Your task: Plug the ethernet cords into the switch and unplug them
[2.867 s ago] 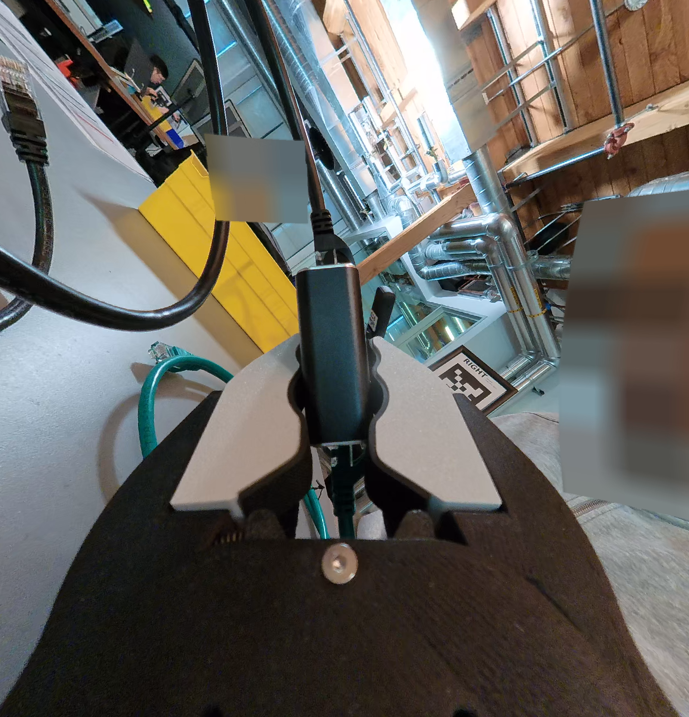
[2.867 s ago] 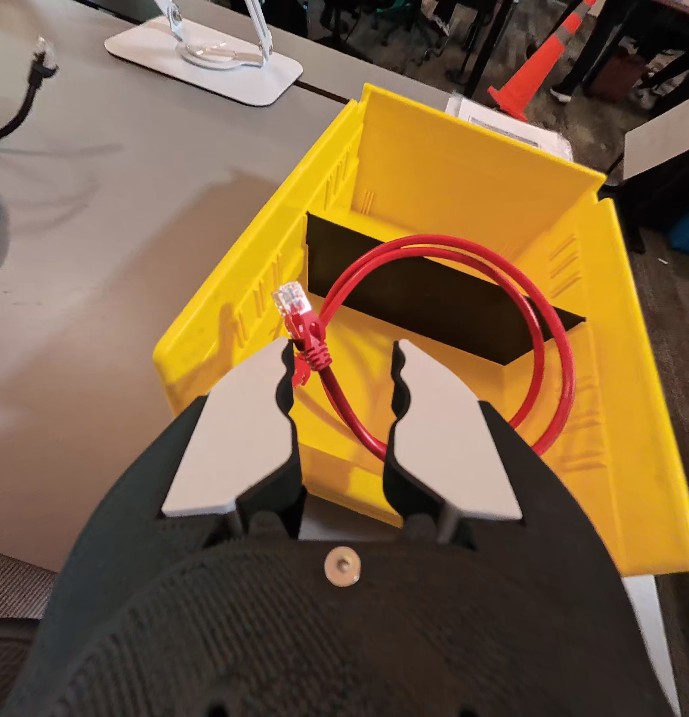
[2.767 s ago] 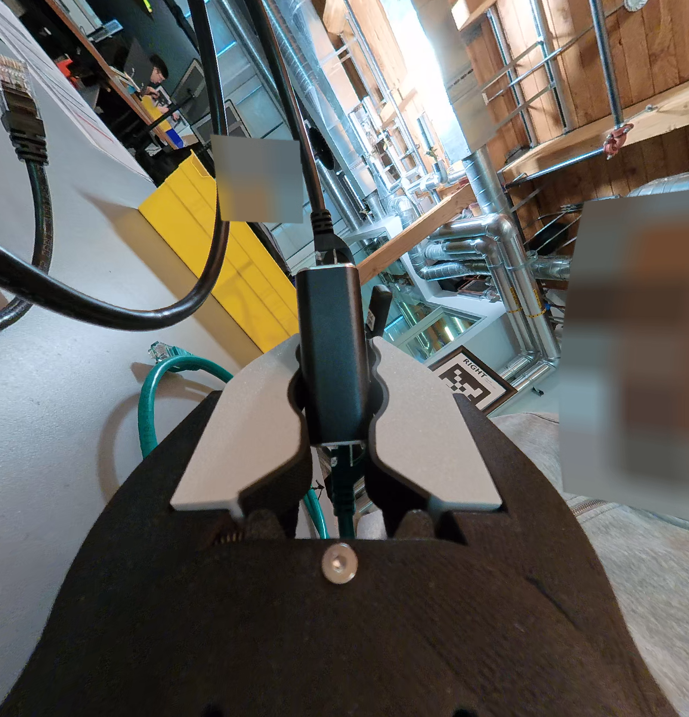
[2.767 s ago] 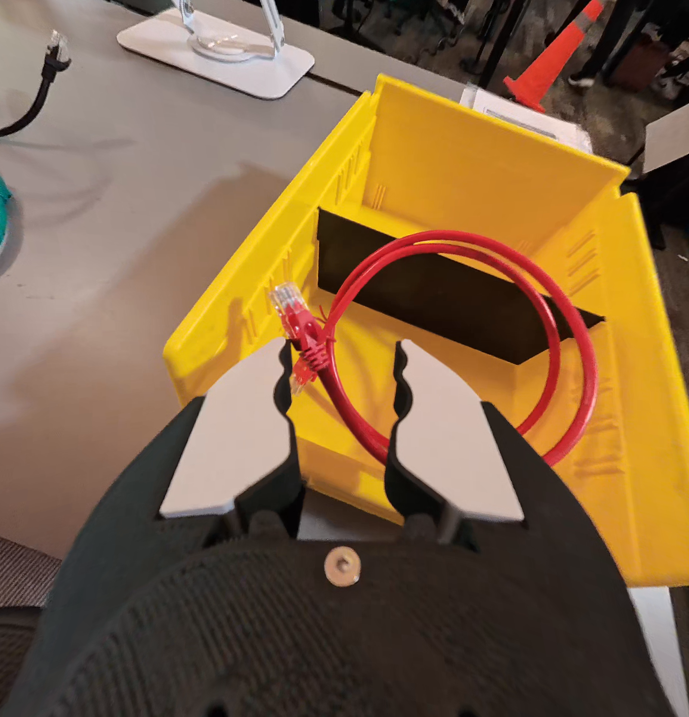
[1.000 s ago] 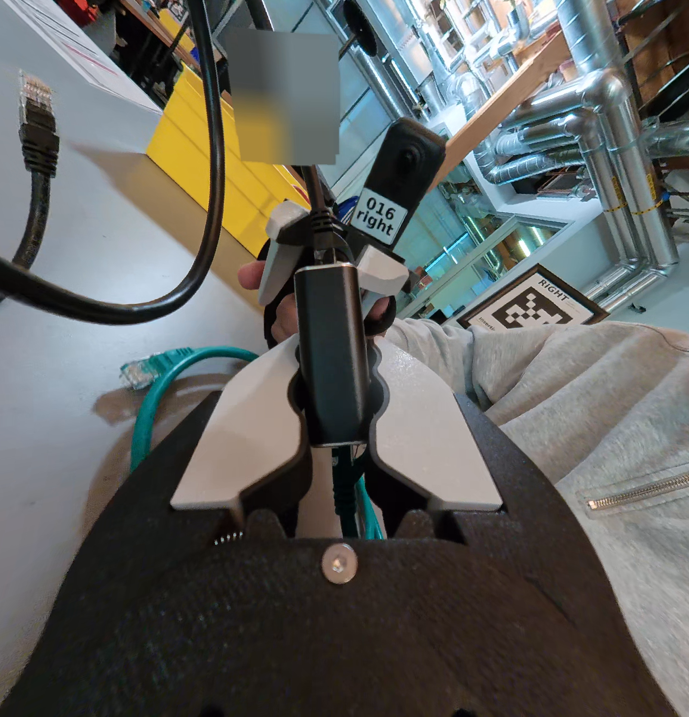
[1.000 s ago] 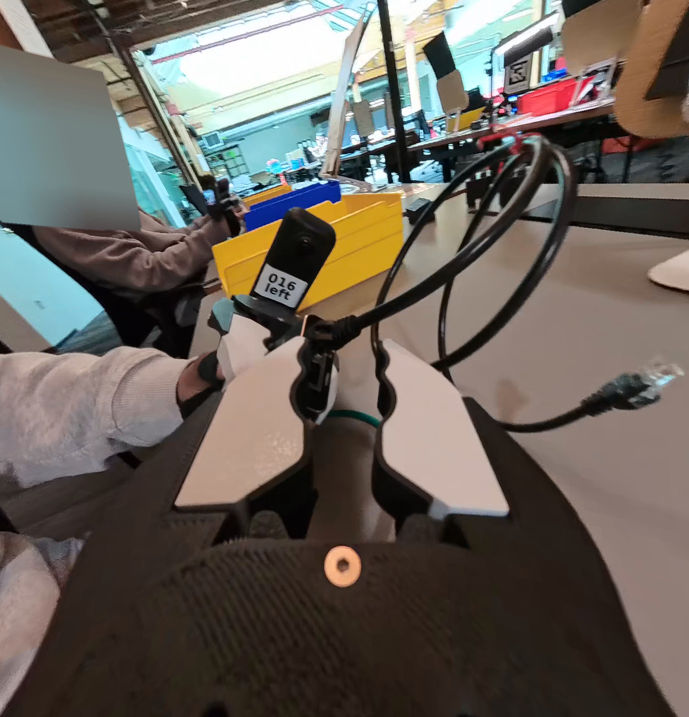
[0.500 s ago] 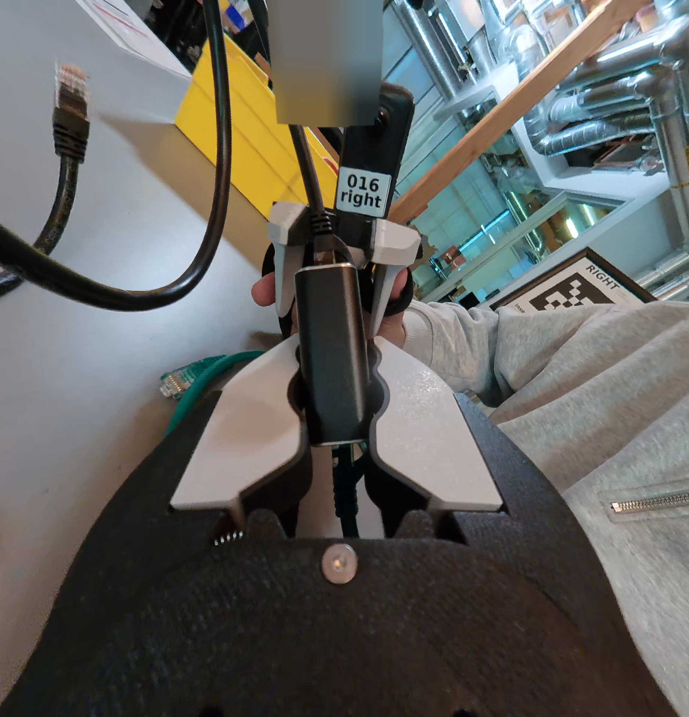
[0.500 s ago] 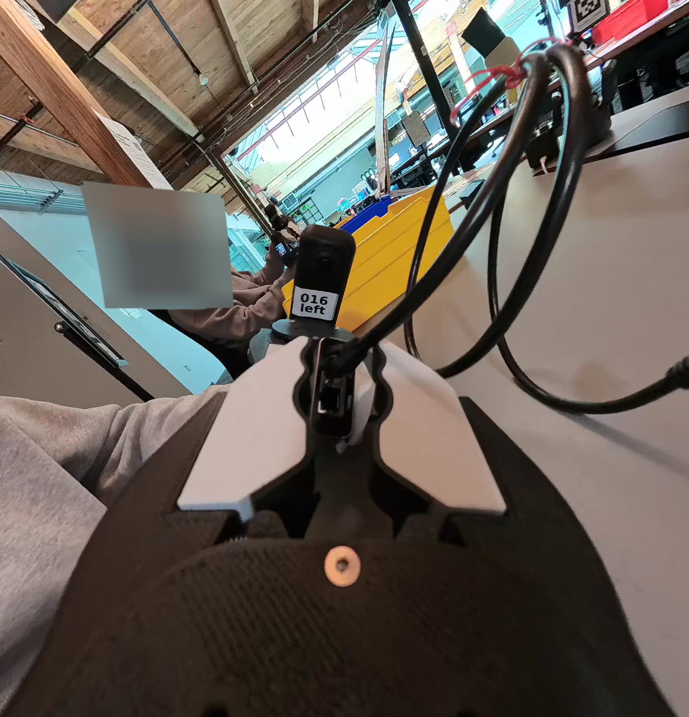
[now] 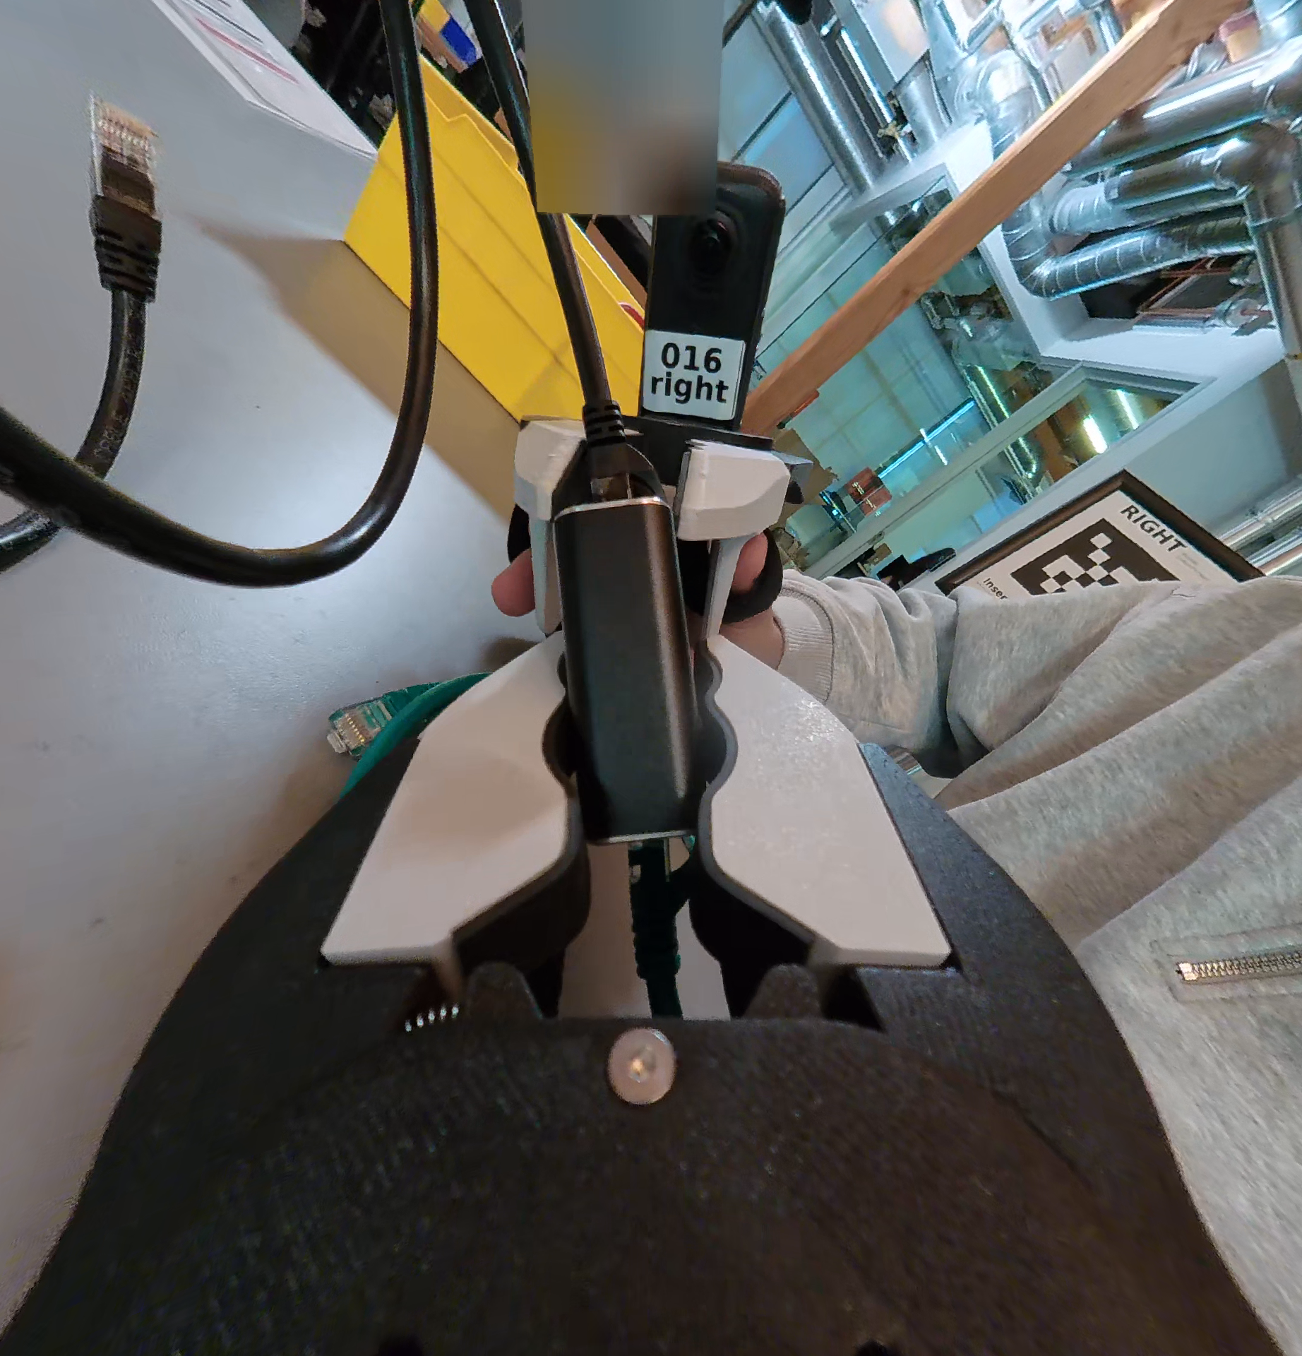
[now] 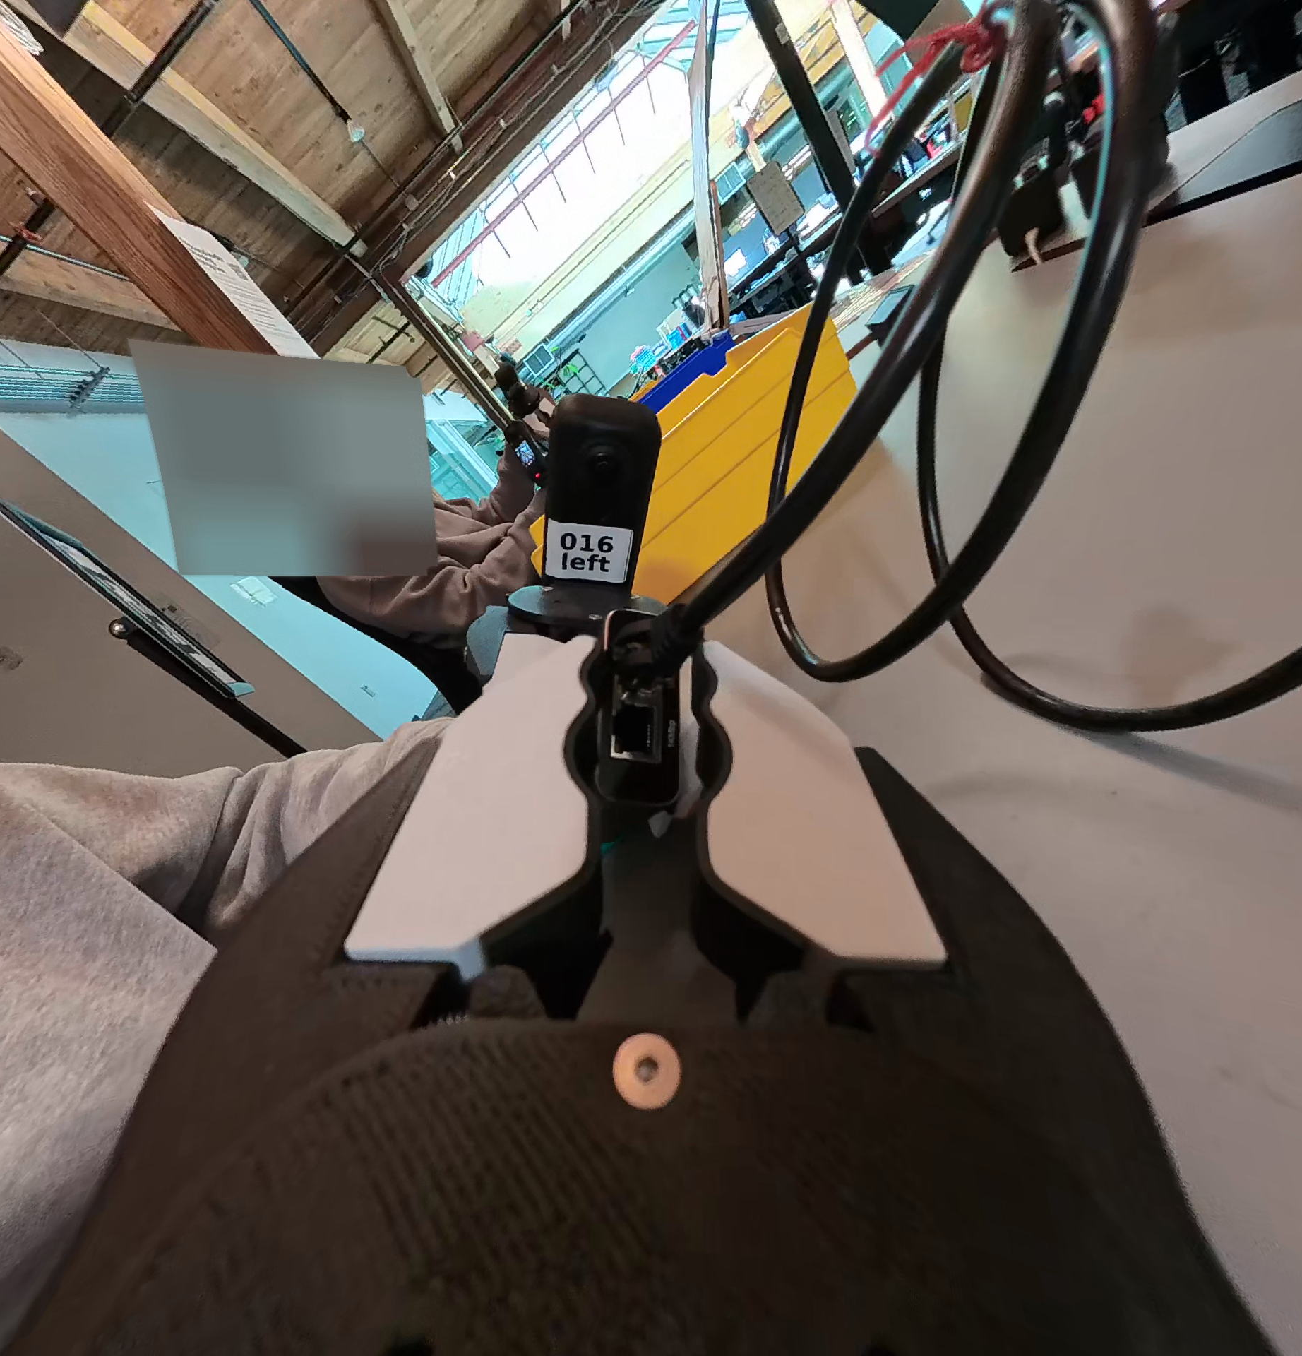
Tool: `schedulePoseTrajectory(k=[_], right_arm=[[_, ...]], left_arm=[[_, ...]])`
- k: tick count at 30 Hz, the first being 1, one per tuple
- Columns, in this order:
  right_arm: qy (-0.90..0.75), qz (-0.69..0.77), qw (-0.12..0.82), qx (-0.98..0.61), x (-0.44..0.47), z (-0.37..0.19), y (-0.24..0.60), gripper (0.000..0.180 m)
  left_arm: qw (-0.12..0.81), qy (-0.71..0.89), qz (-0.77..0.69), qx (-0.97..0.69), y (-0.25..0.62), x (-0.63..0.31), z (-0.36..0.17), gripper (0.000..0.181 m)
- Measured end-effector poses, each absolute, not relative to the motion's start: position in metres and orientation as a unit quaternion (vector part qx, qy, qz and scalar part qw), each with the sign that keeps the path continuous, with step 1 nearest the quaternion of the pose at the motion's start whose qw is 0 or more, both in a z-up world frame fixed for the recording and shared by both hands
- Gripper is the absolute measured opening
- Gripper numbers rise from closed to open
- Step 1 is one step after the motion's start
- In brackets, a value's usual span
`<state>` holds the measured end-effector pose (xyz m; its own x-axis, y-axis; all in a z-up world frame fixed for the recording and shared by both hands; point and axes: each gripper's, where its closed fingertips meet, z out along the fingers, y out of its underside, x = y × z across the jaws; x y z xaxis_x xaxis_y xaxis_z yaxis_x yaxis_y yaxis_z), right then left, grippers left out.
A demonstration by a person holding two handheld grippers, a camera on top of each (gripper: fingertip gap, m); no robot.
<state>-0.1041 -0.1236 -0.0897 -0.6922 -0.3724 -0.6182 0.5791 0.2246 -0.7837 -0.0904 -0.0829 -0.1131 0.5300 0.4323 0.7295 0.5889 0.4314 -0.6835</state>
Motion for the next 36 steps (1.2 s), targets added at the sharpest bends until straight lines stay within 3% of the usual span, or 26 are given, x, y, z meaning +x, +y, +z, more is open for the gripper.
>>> schedulePoseTrajectory(k=[9, 14, 22, 27, 28, 30, 36], right_arm=[[0.666, -0.611, 0.418, 0.092, -0.103, -0.09, -0.123, 0.019], [0.668, -0.598, 0.435, 0.084, -0.097, -0.091, -0.123, 0.017], [0.666, -0.597, 0.44, 0.079, -0.096, -0.09, -0.122, 0.016], [0.629, -0.636, 0.429, 0.126, -0.122, -0.083, -0.12, 0.035], [0.621, -0.64, 0.432, 0.136, -0.127, -0.083, -0.118, 0.034], [0.62, -0.639, 0.434, 0.136, -0.127, -0.083, -0.117, 0.016], [0.682, -0.651, 0.331, 0.034, -0.11, -0.08, -0.119, 0.015]], left_arm=[[0.705, -0.474, -0.072, -0.522, -0.083, -0.089, -0.111, 0.028], [0.734, -0.46, -0.069, -0.495, -0.091, -0.088, -0.102, 0.038], [0.735, -0.472, -0.071, -0.482, -0.096, -0.091, -0.103, 0.027], [0.741, -0.477, -0.057, -0.469, -0.102, -0.093, -0.101, 0.026], [0.743, -0.478, -0.055, -0.465, -0.103, -0.093, -0.101, 0.026], [0.746, -0.48, -0.053, -0.459, -0.105, -0.094, -0.1, 0.027], [0.747, -0.479, -0.05, -0.457, -0.106, -0.094, -0.1, 0.026]])
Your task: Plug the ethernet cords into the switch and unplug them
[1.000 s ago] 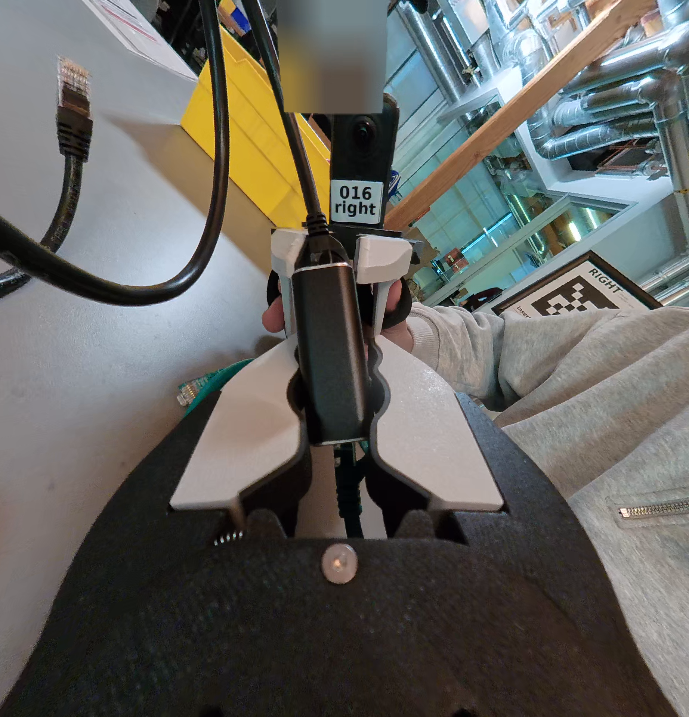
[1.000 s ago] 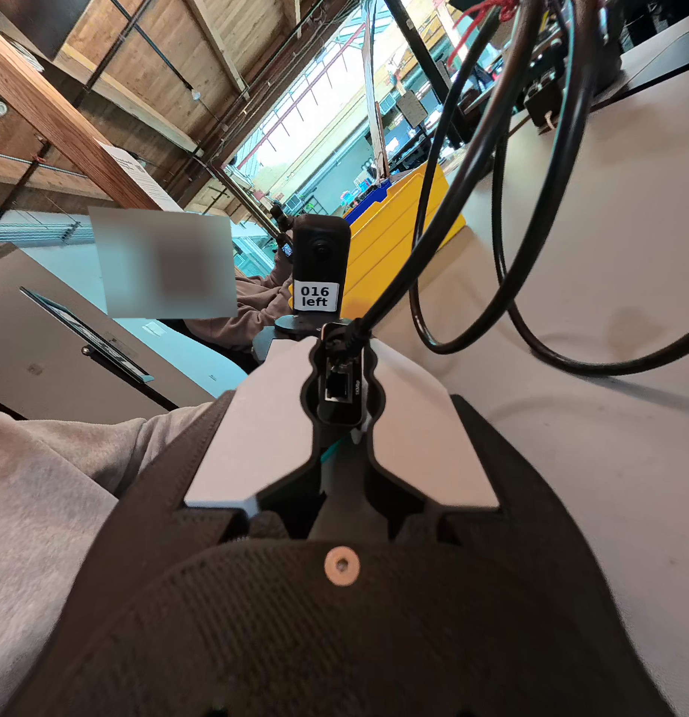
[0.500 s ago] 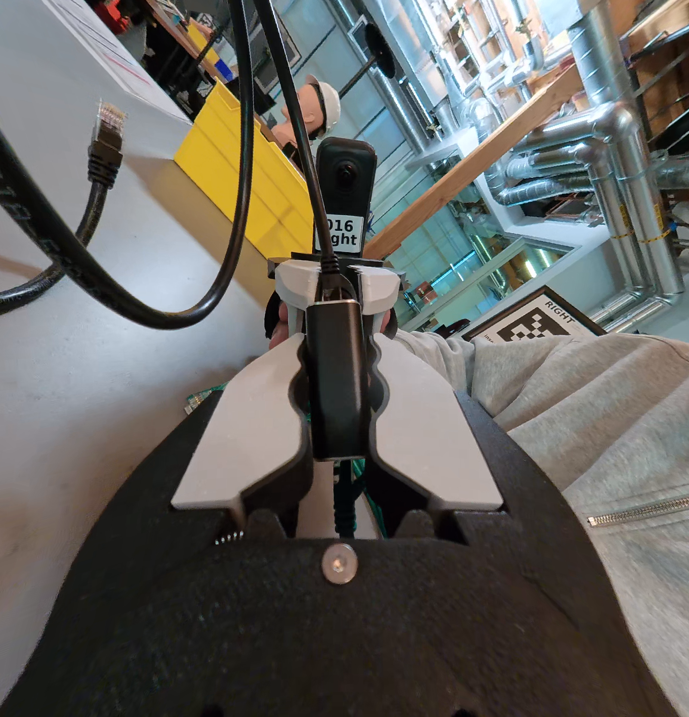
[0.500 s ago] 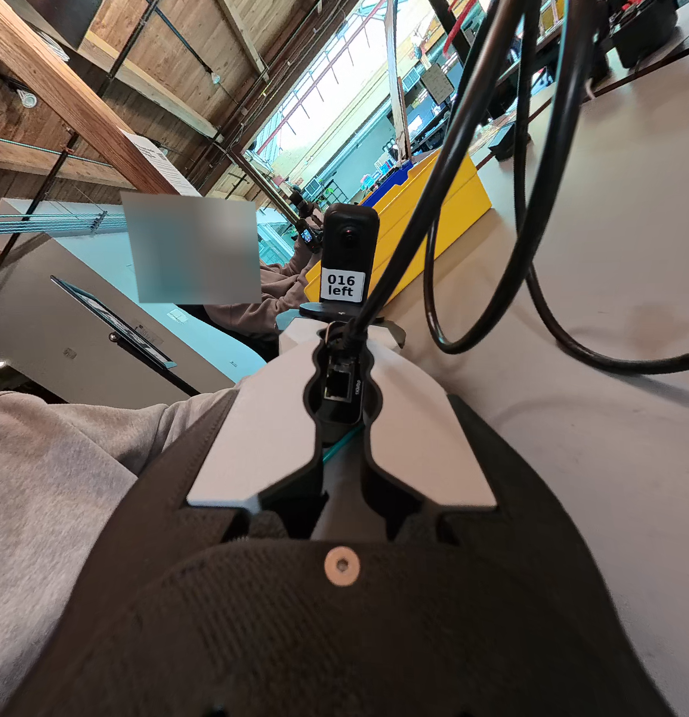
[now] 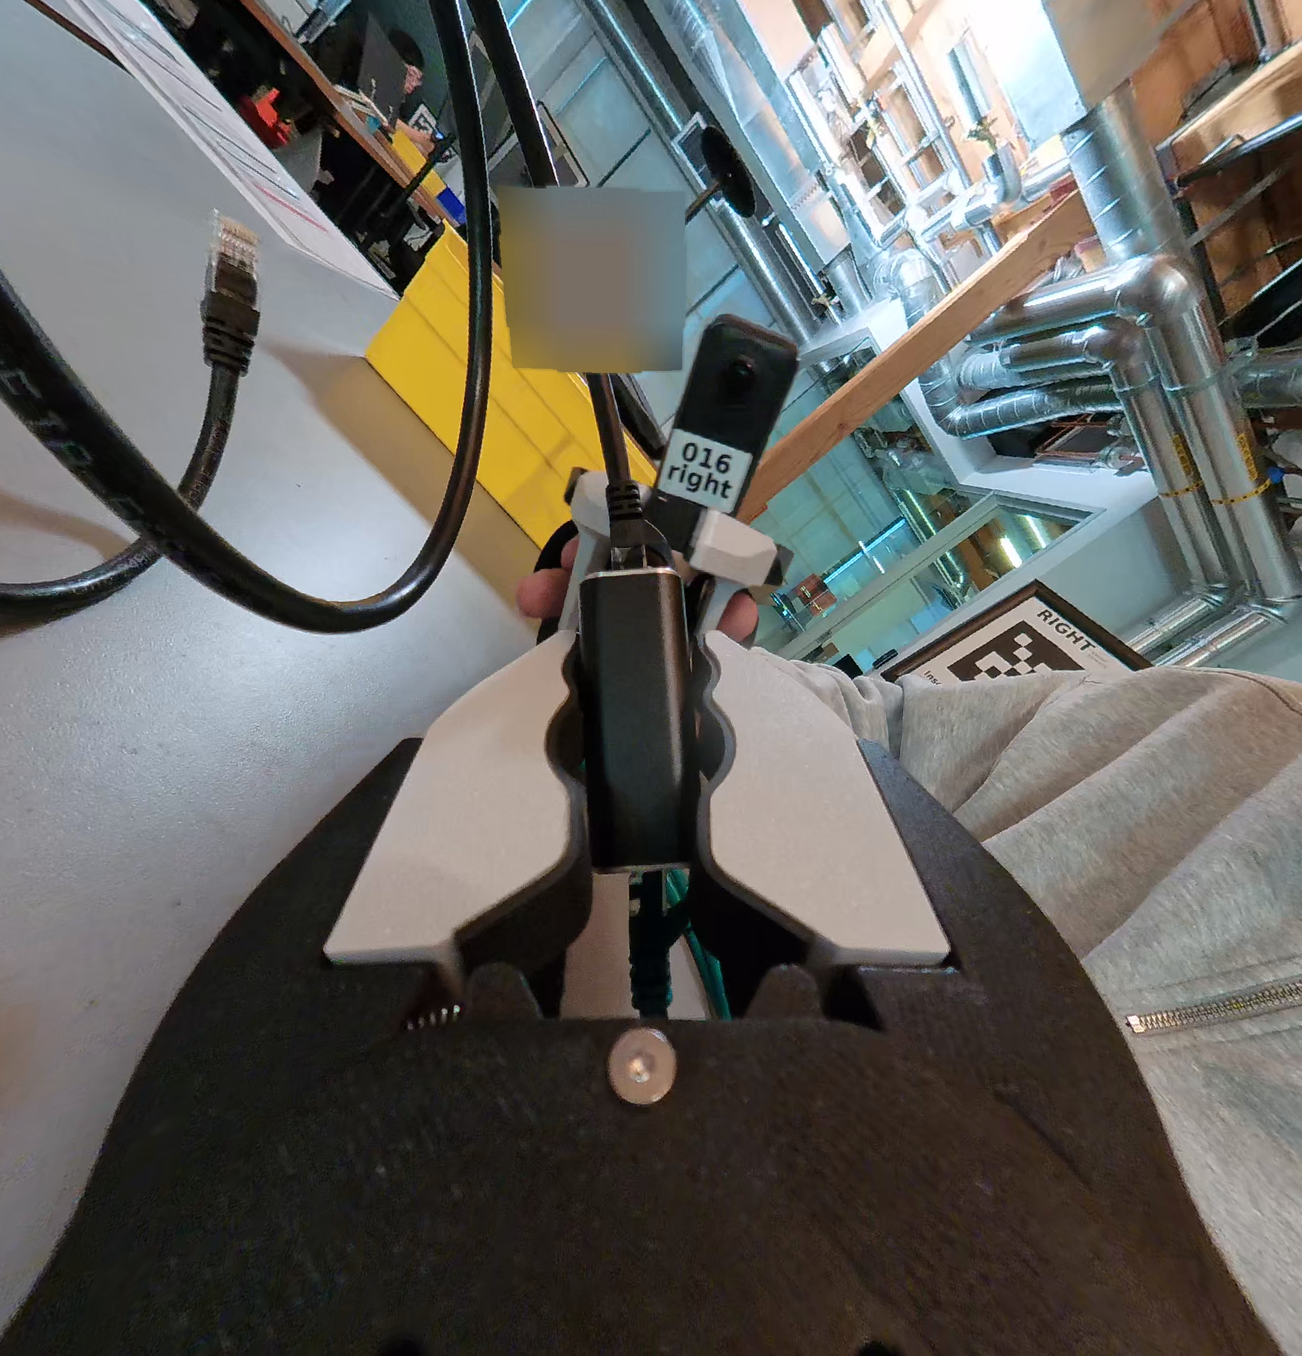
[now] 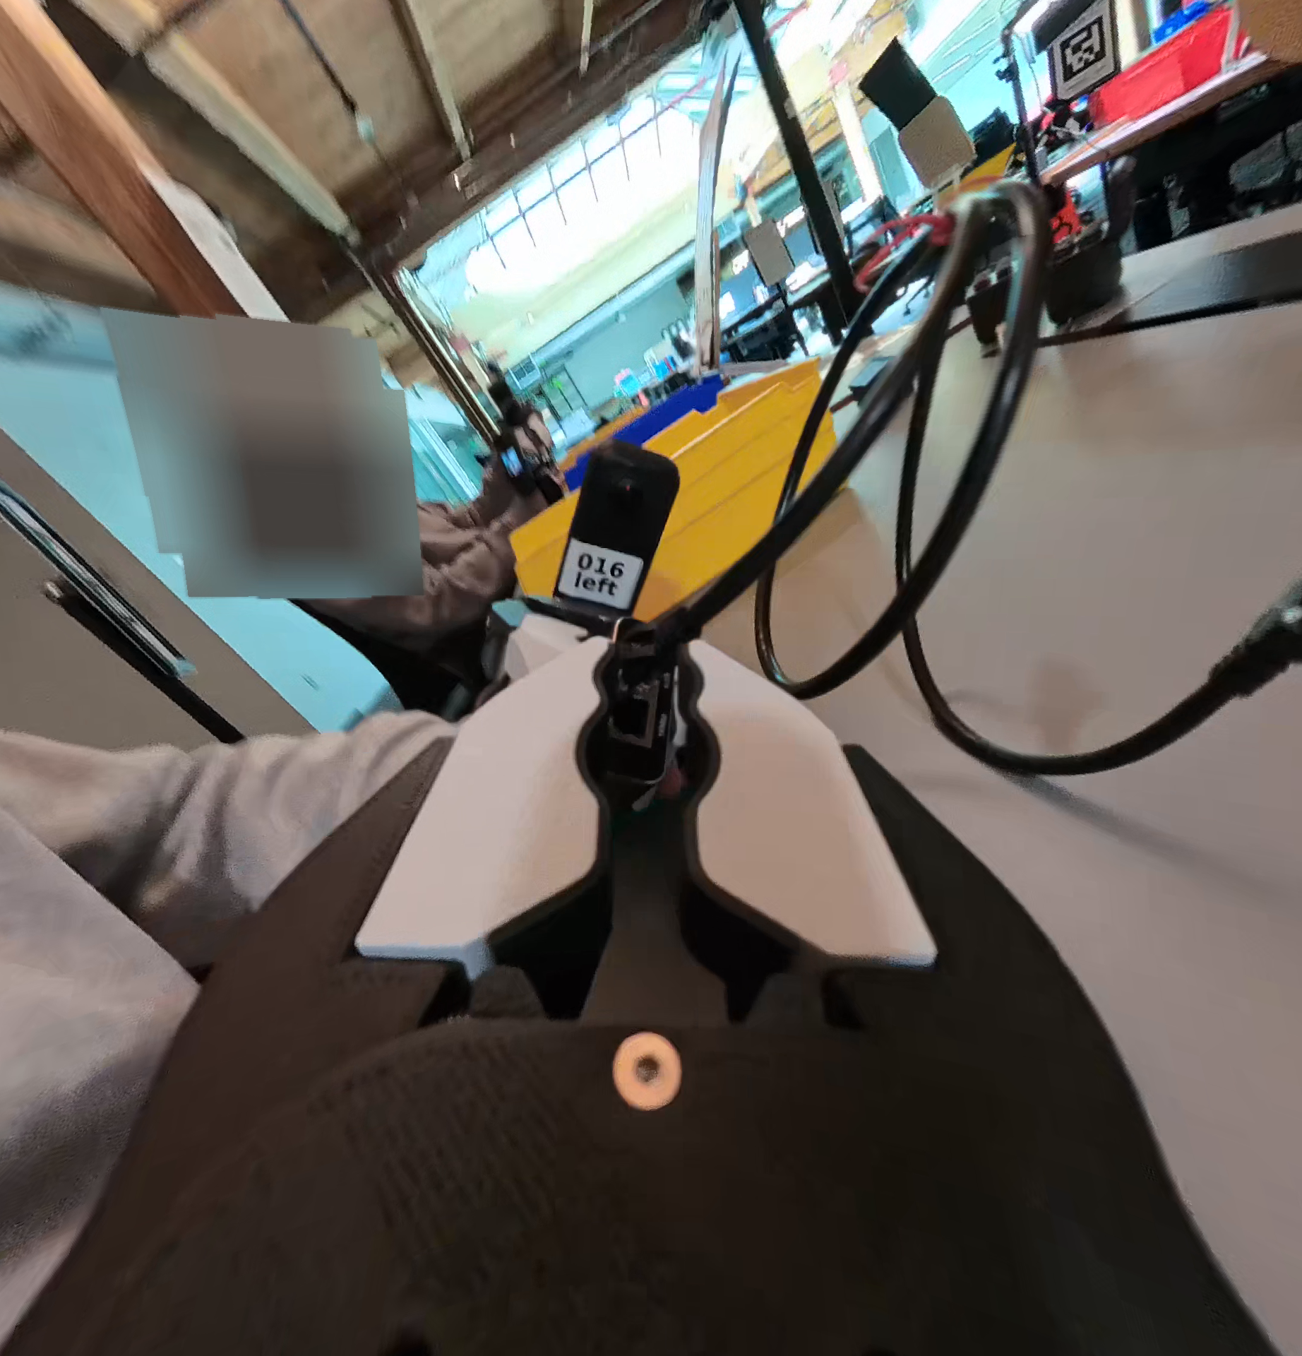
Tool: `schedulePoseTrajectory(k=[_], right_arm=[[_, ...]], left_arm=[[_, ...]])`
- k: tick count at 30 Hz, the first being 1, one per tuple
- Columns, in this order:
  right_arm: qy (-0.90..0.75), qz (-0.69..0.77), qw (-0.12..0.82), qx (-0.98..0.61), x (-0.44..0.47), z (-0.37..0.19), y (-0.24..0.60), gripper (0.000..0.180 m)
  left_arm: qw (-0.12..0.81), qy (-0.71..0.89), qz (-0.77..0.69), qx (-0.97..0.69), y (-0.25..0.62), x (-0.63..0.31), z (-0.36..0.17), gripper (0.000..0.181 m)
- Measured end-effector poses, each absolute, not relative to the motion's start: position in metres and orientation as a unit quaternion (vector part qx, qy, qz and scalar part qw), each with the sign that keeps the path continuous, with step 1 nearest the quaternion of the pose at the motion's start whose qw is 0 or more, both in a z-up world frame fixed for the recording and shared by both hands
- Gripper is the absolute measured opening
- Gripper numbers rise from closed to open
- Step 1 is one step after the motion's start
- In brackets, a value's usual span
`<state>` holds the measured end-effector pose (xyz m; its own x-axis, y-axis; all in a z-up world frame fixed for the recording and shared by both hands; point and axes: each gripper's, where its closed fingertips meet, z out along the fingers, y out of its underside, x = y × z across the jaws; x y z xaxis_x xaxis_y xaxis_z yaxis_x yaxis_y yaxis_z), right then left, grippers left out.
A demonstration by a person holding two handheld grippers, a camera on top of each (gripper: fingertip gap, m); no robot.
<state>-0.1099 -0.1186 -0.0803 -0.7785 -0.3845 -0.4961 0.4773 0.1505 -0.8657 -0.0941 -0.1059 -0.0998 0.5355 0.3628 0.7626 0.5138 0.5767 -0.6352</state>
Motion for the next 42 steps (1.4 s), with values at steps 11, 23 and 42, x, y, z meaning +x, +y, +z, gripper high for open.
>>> schedulePoseTrajectory(k=[11, 23, 42], right_arm=[[0.733, -0.668, 0.02, -0.126, -0.118, -0.076, -0.11, 0.0], [0.718, -0.686, 0.004, -0.116, -0.122, -0.071, -0.107, 0.021], [0.724, -0.641, 0.254, 0.036, -0.111, -0.085, -0.117, 0.033]], left_arm=[[0.752, -0.477, -0.052, -0.452, -0.107, -0.094, -0.099, 0.026], [0.755, -0.473, -0.058, -0.45, -0.107, -0.093, -0.097, 0.026], [0.745, -0.467, -0.053, -0.473, -0.1, -0.091, -0.099, 0.026]])
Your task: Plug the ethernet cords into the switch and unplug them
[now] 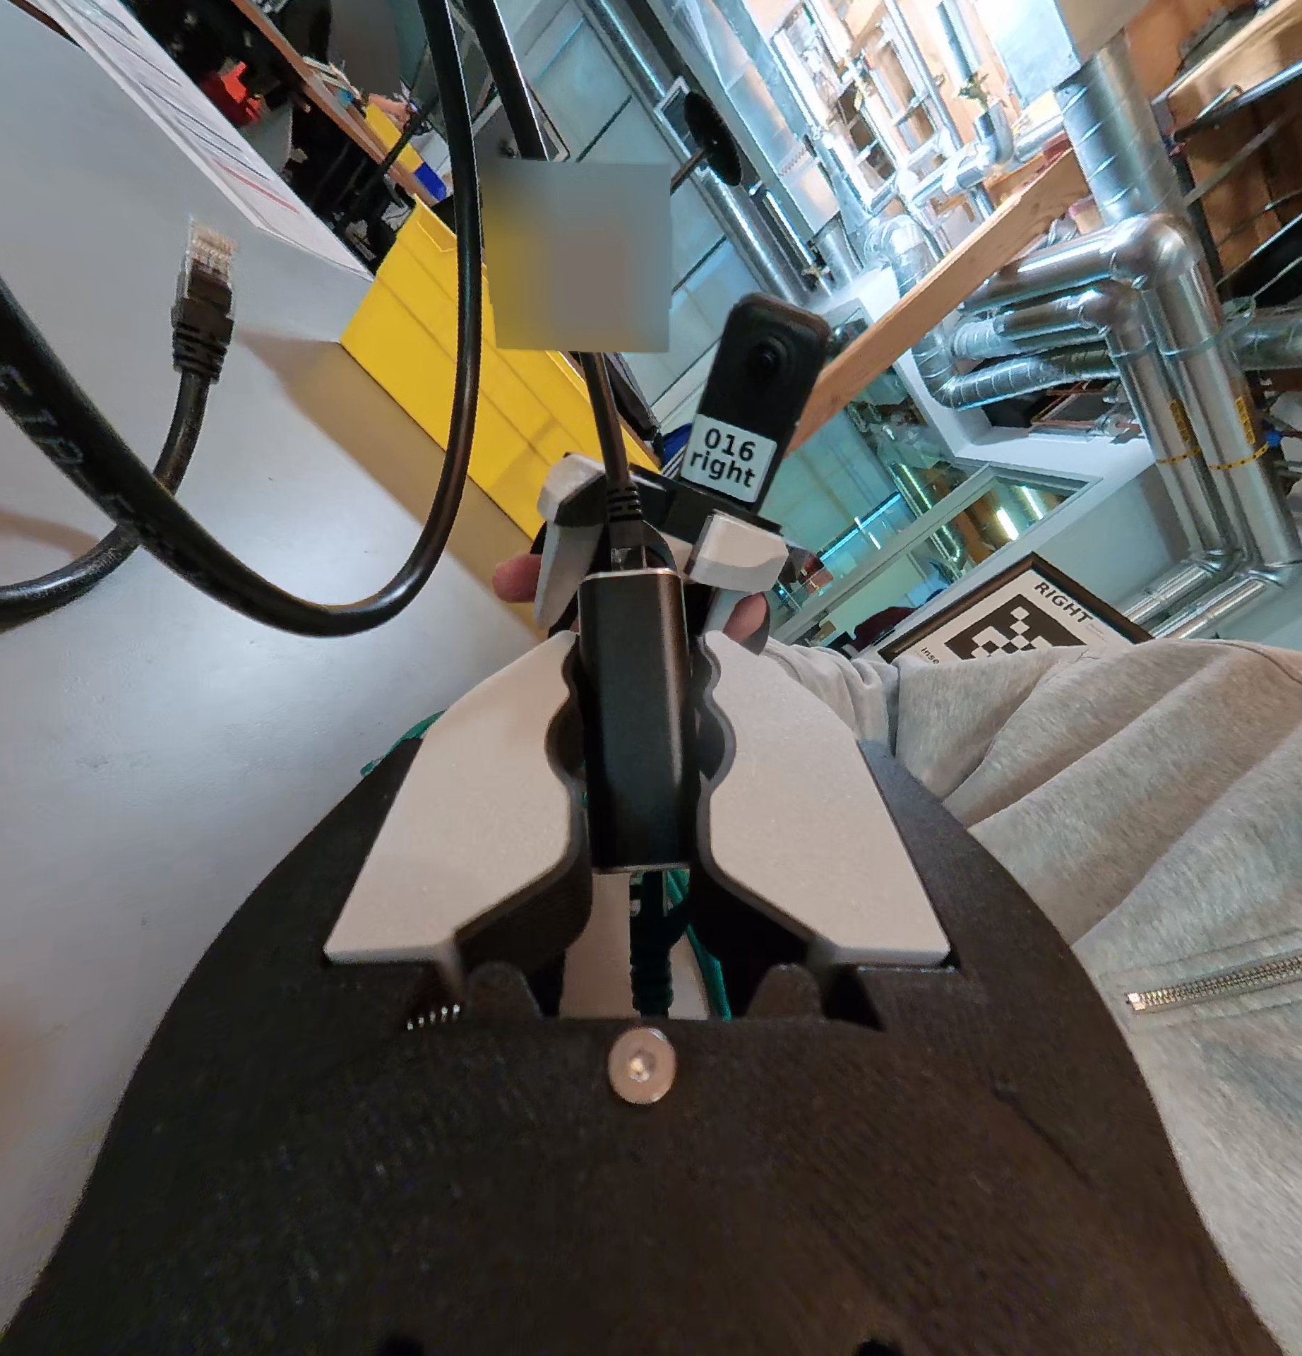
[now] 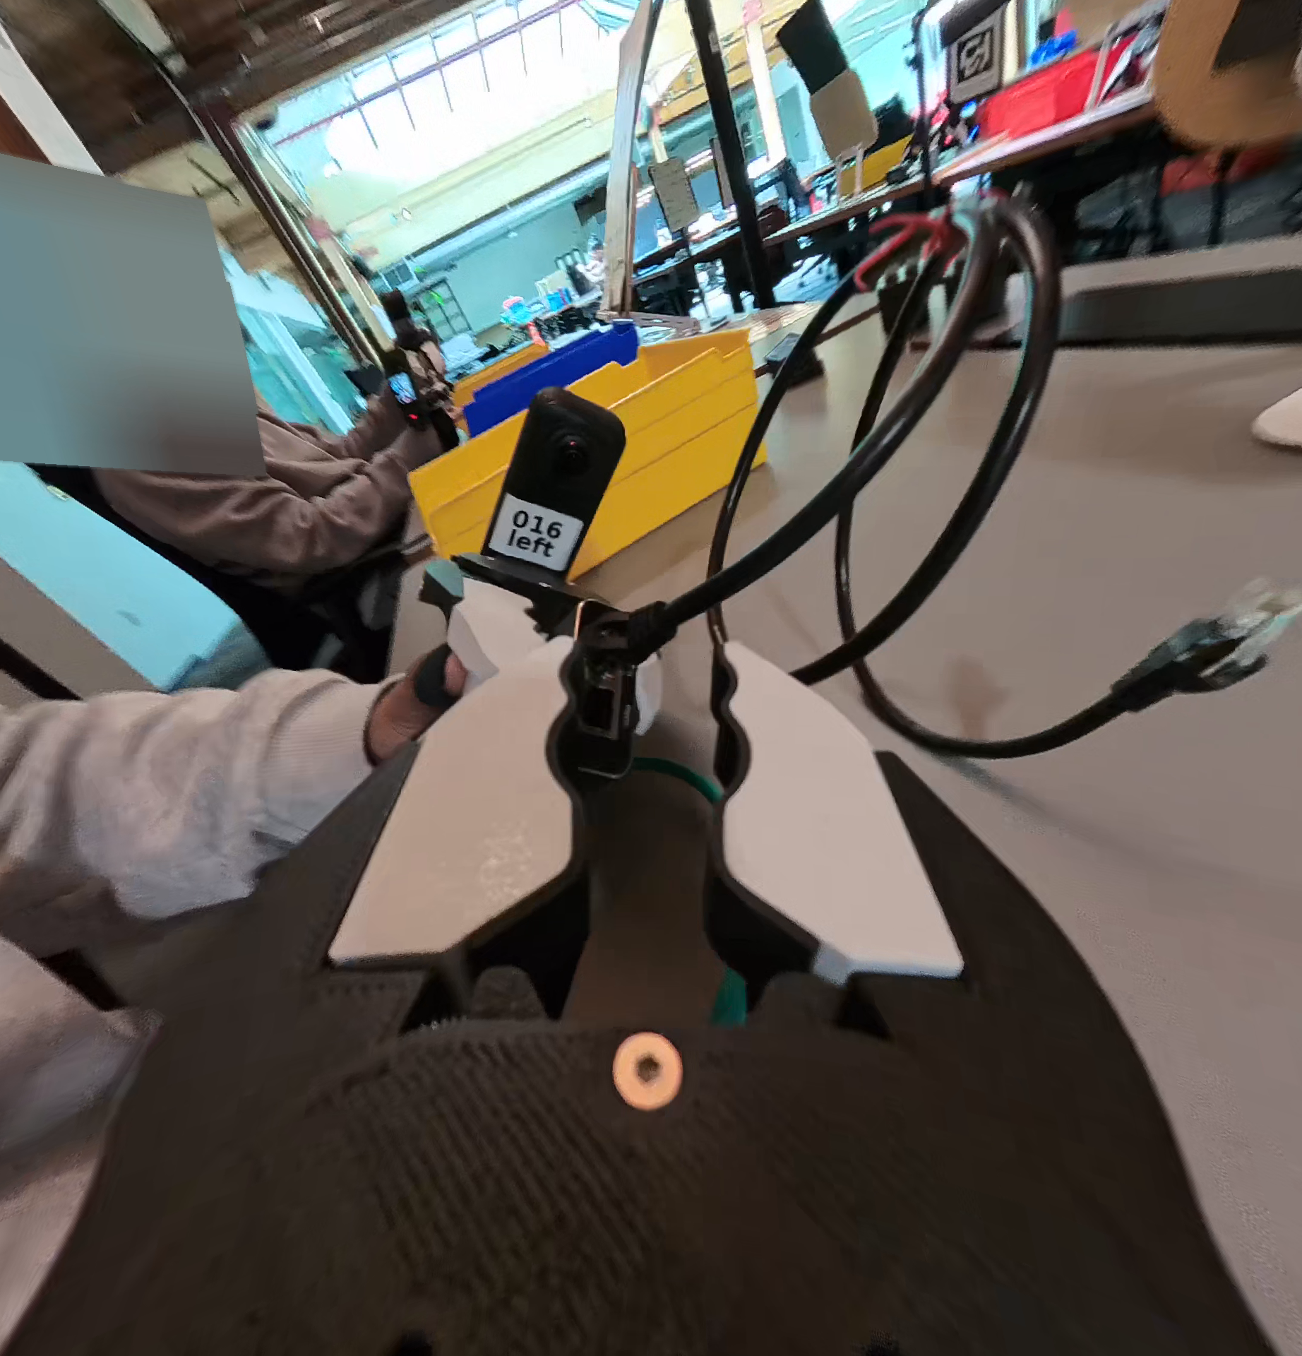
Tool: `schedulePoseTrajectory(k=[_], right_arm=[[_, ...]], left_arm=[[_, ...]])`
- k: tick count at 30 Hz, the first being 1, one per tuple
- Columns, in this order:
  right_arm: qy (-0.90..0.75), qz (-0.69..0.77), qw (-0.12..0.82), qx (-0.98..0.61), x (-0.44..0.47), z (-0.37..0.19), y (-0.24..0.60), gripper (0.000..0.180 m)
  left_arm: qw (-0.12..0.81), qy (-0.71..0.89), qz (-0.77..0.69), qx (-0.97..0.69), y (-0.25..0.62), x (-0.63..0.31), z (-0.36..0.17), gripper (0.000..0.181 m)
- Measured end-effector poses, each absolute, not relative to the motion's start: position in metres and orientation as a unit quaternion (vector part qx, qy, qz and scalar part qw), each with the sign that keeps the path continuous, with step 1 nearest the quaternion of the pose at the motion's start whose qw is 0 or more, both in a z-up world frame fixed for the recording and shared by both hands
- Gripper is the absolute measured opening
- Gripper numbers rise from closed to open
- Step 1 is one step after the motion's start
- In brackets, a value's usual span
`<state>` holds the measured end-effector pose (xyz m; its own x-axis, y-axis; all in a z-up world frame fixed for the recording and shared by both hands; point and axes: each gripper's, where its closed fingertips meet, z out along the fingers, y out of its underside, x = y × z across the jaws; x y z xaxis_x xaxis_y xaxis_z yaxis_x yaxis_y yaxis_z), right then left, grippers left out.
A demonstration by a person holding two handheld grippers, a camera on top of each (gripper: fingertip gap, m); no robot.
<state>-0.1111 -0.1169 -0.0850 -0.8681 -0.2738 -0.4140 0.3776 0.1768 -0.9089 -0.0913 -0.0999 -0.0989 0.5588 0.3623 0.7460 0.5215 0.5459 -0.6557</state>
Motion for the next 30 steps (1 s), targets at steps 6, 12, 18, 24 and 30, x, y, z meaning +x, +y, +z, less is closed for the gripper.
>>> schedulePoseTrajectory(k=[6, 12, 18, 24, 30], right_arm=[[0.71, -0.621, 0.326, 0.071, -0.1039, -0.0878, -0.1201, 0.029], [0.71, -0.617, 0.333, 0.07, -0.1021, -0.0874, -0.1208, 0.022], [0.721, -0.615, 0.314, 0.056, -0.1032, -0.0907, -0.1218, 0.022], [0.723, -0.623, 0.297, 0.038, -0.1021, -0.0907, -0.1209, 0.023], [0.731, -0.635, 0.25, 0.004, -0.1, -0.0888, -0.1222, 0.022]], left_arm=[[0.739, -0.465, -0.052, -0.485, -0.0962, -0.0909, -0.1001, 0.026], [0.735, -0.469, -0.051, -0.488, -0.0958, -0.0916, -0.1015, 0.026], [0.728, -0.476, -0.051, -0.491, -0.0952, -0.0922, -0.1041, 0.026], [0.722, -0.473, -0.047, -0.502, -0.092, -0.0903, -0.1047, 0.027], [0.727, -0.471, -0.052, -0.497, -0.0924, -0.0888, -0.1029, 0.027]])
